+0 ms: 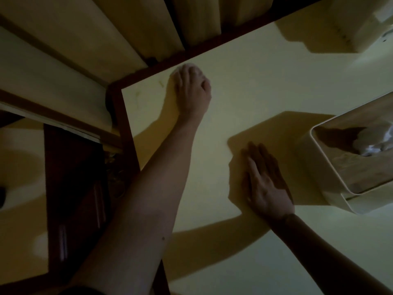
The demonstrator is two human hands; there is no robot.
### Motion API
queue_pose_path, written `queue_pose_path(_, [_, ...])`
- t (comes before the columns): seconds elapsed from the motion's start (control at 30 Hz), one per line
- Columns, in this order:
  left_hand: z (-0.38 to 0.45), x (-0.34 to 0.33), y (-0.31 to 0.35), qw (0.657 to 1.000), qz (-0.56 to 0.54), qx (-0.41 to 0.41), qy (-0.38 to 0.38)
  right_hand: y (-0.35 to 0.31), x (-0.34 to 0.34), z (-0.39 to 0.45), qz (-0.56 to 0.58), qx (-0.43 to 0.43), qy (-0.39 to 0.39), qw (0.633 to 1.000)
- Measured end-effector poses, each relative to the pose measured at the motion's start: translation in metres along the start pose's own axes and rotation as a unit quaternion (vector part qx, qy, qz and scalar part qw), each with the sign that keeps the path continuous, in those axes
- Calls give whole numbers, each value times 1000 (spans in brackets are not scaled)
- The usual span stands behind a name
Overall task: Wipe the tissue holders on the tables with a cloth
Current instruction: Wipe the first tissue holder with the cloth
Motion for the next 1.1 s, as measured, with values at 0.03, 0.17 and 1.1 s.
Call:
queue_pose_path(0.03, [5,3,-19,999,-6,31,15,-1,1,1,-1,0,4,1000])
queue_pose_path(0.17, [1,15,-115,986,5,163,33,-1,1,4,-1,2,12,1000])
queue_pose_path(1.1, [-292,50,-38,985,-151,30,-81,-7,-5,-2,-37,-5,-38,999])
Point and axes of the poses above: each hand's wrist, its own z-axis towards the middle knuckle, its own x-axis out of the back of the hand, y = z × x, the point moved 6 cm from there along z, towards the middle knuckle, and after that the axes turned 4 degrees about z, right-handed, at the moved point
